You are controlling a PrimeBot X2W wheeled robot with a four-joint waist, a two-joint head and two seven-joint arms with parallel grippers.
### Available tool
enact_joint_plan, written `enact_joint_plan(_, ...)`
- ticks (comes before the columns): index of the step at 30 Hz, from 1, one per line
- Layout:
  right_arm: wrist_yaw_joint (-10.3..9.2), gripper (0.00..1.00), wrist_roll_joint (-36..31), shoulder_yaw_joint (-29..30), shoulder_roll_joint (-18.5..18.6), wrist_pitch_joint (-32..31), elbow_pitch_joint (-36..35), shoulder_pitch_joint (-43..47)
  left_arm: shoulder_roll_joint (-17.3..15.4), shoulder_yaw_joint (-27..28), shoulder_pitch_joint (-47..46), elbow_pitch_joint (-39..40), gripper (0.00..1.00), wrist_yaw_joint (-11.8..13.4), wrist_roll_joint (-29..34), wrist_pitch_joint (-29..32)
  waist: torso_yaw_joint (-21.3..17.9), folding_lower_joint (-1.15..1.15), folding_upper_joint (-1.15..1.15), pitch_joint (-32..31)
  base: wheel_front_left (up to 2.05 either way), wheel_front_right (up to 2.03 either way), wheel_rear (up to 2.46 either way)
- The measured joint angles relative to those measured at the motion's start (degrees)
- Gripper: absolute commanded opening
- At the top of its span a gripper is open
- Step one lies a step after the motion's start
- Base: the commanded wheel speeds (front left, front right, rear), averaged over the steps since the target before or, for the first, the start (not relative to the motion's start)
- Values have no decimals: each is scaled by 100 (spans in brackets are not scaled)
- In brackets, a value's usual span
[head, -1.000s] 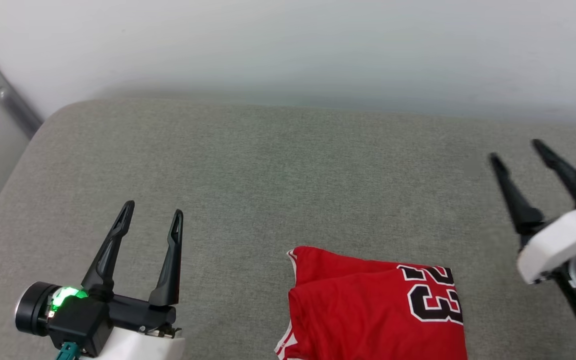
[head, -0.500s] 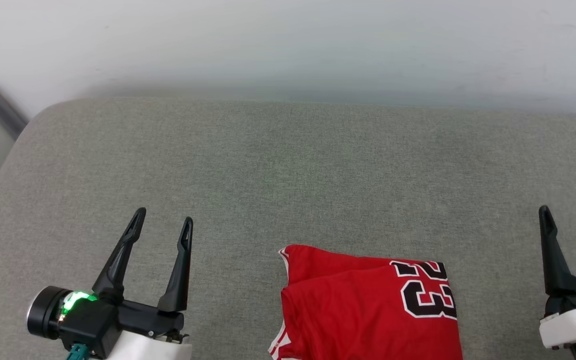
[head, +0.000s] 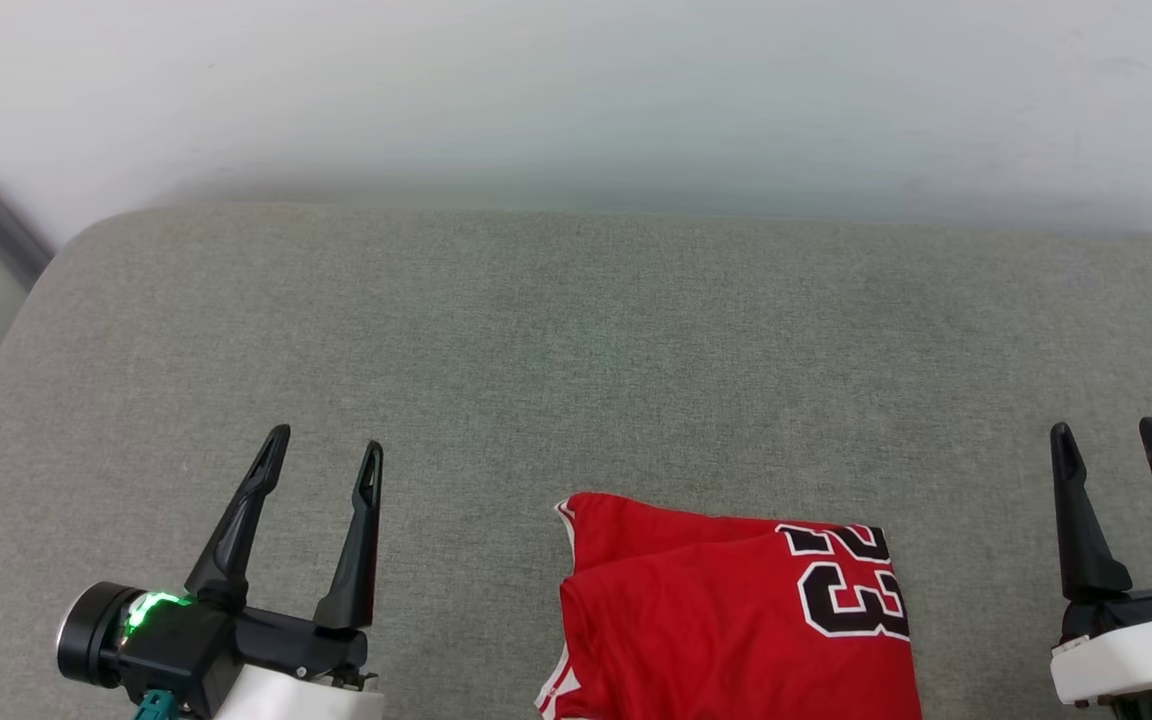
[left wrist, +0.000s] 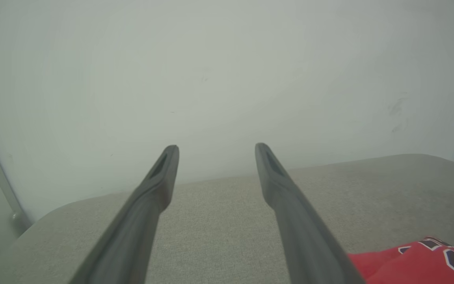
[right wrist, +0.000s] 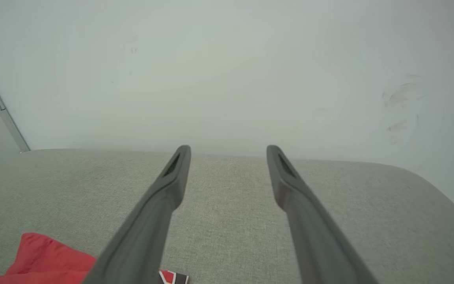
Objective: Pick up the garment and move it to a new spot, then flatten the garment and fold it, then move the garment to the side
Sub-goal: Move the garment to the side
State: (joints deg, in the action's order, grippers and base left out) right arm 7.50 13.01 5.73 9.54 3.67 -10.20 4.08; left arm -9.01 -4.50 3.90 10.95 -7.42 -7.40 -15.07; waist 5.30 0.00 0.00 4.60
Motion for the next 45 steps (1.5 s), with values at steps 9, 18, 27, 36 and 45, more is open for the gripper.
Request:
enact_joint_plan(9, 1, 100, 431, -149, 79, -751, -66, 1, 18, -13, -3, -11, 100, 0, -1, 0, 19, 0, 0, 68, 0, 0, 0)
enact_joint_plan(18, 0, 100, 1223, -459, 675, -3860, -506, 34, 44, -82, -99, -87, 100, 0, -36, 0, 100, 0, 0, 265, 0, 0, 0)
enact_joint_plan(27, 0, 100, 1206, -391, 439, -6025, -614, 31, 54, -231, -319, -144, 100, 0, -51, 0, 398, 0, 0, 541, 0, 0, 0)
enact_joint_plan(36, 0, 100, 994, -294, 46, -6527, -63, -59, 81, -282, -424, -177, 100, 0, -34, 0, 795, 0, 0, 767, 0, 0, 0)
enact_joint_plan(45, -1, 33, 891, -401, 58, -6274, 449, -187, 124, -409, -488, -240, 100, 0, -25, 0, 1063, 0, 0, 881, 0, 0, 0)
